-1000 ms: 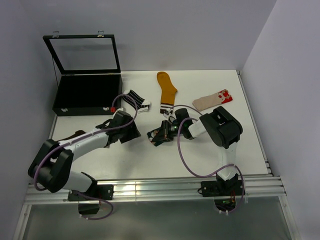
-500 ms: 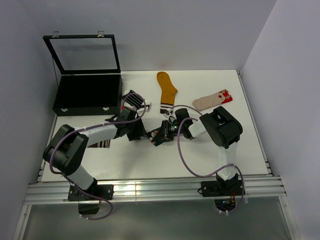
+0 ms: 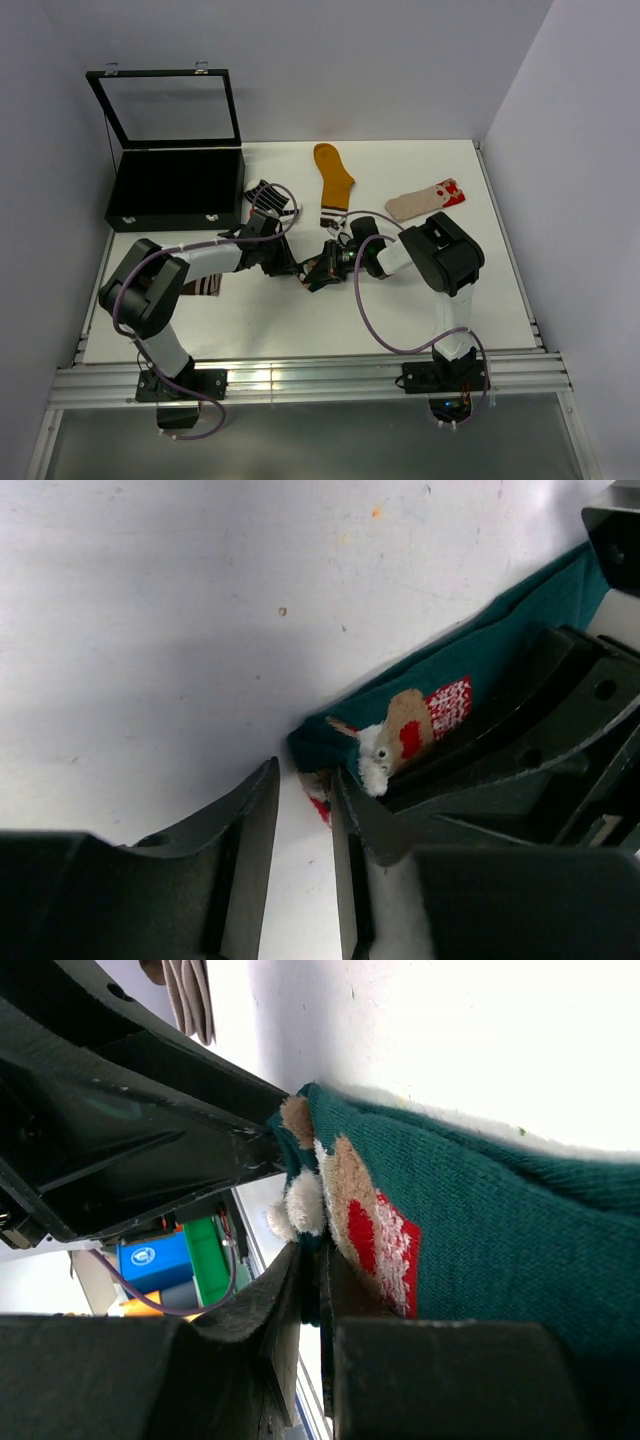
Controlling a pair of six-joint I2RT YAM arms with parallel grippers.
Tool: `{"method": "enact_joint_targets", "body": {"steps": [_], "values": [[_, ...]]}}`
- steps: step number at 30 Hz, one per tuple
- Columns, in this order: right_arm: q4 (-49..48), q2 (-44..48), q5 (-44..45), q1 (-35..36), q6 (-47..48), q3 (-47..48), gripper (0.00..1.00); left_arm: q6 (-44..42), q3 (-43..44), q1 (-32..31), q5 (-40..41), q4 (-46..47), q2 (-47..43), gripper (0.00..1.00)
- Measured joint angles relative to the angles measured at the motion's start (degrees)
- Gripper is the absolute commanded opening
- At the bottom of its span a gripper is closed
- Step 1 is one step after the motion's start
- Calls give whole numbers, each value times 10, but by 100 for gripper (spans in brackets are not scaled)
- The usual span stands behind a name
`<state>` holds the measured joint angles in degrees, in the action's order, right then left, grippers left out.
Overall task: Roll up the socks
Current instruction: Roll the sock at the center of the board.
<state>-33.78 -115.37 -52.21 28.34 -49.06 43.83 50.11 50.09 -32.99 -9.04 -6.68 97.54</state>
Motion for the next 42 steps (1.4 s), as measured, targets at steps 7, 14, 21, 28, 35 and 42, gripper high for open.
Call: {"method": "enact_joint_targets", "body": {"steps": [7, 14, 21, 28, 35, 42], "values": [[4, 0, 3, -1, 3, 2, 7, 9, 20, -1, -5, -3, 23, 21], [43, 26, 32, -1, 35, 4, 34, 23, 37, -1, -6, -6, 37, 17], [173, 122, 143, 16, 114, 4, 41, 29, 44, -1, -5, -11, 42, 17], [287, 217, 293, 64, 188, 16, 27, 29, 50, -5, 2, -21, 43, 17], [313, 228, 357, 97, 224, 35, 23, 25, 64, -15, 22, -40, 46, 17], [313, 214, 379, 110, 242, 38, 22, 21, 71, -22, 35, -50, 46, 17]]}}
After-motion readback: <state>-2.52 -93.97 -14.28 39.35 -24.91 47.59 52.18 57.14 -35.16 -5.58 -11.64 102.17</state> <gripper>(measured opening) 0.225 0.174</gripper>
